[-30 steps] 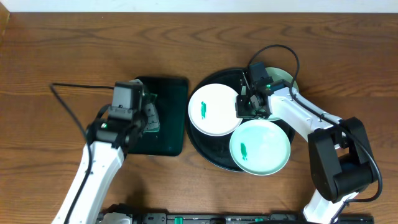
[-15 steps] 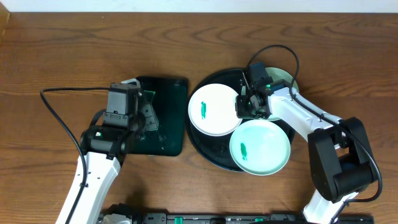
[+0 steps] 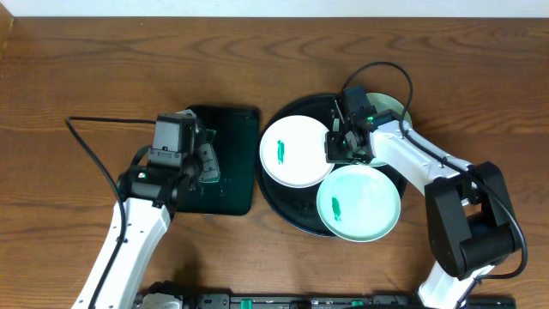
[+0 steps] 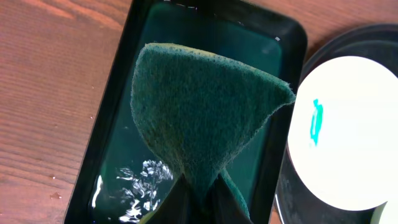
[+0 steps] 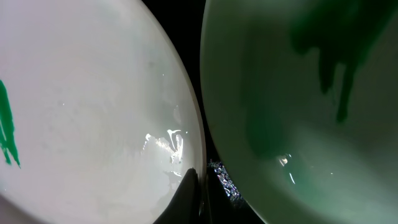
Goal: Clean dirty plates on tray and stack at the side
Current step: 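Lift the green sponge with the left gripper above the dark tray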
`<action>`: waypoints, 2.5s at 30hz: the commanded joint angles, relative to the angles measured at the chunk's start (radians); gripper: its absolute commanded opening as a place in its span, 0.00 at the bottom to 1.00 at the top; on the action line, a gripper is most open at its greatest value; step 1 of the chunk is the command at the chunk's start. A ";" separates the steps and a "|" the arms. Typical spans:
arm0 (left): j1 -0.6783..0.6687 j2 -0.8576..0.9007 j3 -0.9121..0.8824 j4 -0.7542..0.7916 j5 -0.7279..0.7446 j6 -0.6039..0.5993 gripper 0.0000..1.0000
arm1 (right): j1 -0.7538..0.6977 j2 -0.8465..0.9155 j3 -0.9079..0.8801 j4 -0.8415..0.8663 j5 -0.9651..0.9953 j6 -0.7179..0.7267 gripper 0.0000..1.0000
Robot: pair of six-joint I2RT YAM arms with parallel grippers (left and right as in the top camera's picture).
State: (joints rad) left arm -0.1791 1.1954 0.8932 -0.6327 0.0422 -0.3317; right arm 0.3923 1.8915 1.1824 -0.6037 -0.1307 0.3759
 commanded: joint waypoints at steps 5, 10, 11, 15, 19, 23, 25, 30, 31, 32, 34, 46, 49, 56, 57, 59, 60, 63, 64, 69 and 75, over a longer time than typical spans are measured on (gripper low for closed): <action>-0.002 0.047 0.005 -0.015 -0.009 0.023 0.07 | 0.010 0.009 -0.004 0.002 -0.001 -0.003 0.01; -0.002 0.066 0.005 -0.017 -0.009 0.023 0.08 | 0.010 0.009 -0.004 0.002 -0.002 -0.002 0.01; -0.002 0.068 0.005 -0.017 -0.009 0.024 0.07 | 0.010 0.009 -0.004 0.002 -0.001 -0.002 0.01; -0.002 0.071 0.005 -0.017 -0.009 0.023 0.07 | 0.010 0.009 -0.004 0.002 -0.001 -0.003 0.01; -0.002 0.071 0.005 -0.017 -0.009 0.023 0.07 | 0.010 0.009 -0.004 0.002 -0.002 -0.003 0.01; -0.002 0.072 0.005 -0.017 -0.008 0.023 0.07 | 0.010 0.009 -0.004 0.002 -0.002 -0.003 0.01; -0.002 0.072 0.005 -0.017 -0.008 0.023 0.07 | 0.010 0.009 -0.004 0.002 -0.002 -0.003 0.01; -0.002 0.072 0.005 -0.017 -0.008 0.023 0.07 | 0.010 0.009 -0.004 0.002 -0.001 -0.003 0.01; -0.002 0.072 0.005 -0.017 -0.008 0.023 0.07 | 0.010 0.009 -0.004 0.002 -0.001 -0.003 0.01; -0.002 0.072 0.005 -0.017 -0.008 0.023 0.07 | 0.010 0.009 -0.004 0.002 -0.001 -0.003 0.01; -0.002 0.072 0.005 -0.017 -0.008 0.023 0.07 | 0.010 0.009 -0.004 0.002 -0.001 -0.003 0.01; -0.002 0.072 0.005 -0.018 -0.001 0.023 0.07 | 0.010 0.009 -0.004 0.002 -0.001 -0.003 0.01; -0.002 0.072 0.005 -0.018 -0.001 0.023 0.08 | 0.010 0.009 -0.004 0.002 -0.001 -0.003 0.01; -0.002 0.072 0.005 -0.017 0.000 0.042 0.07 | 0.010 0.009 -0.004 0.002 -0.001 -0.003 0.01; -0.002 0.072 0.005 -0.017 0.000 0.048 0.07 | 0.010 0.009 -0.004 0.002 -0.001 -0.003 0.01; -0.002 0.072 0.005 -0.017 0.002 0.059 0.07 | 0.010 0.009 -0.004 0.002 -0.001 -0.003 0.01; -0.002 0.072 0.005 -0.017 0.002 0.062 0.07 | 0.010 0.009 -0.004 0.002 -0.002 -0.003 0.01; -0.002 0.072 0.005 -0.017 0.002 0.061 0.07 | 0.010 0.009 -0.004 0.003 -0.001 -0.003 0.01; -0.002 0.072 0.005 -0.017 0.002 0.061 0.07 | 0.010 0.009 -0.004 0.003 -0.001 -0.003 0.01; -0.002 0.072 0.005 -0.014 0.002 0.061 0.07 | 0.010 0.009 -0.004 0.006 -0.001 -0.002 0.01; -0.002 0.072 0.005 -0.014 0.002 0.061 0.08 | 0.010 0.009 -0.004 0.006 -0.001 -0.003 0.01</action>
State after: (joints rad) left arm -0.1791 1.2625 0.8932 -0.6483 0.0460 -0.2871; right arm 0.3923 1.8915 1.1824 -0.6029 -0.1307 0.3759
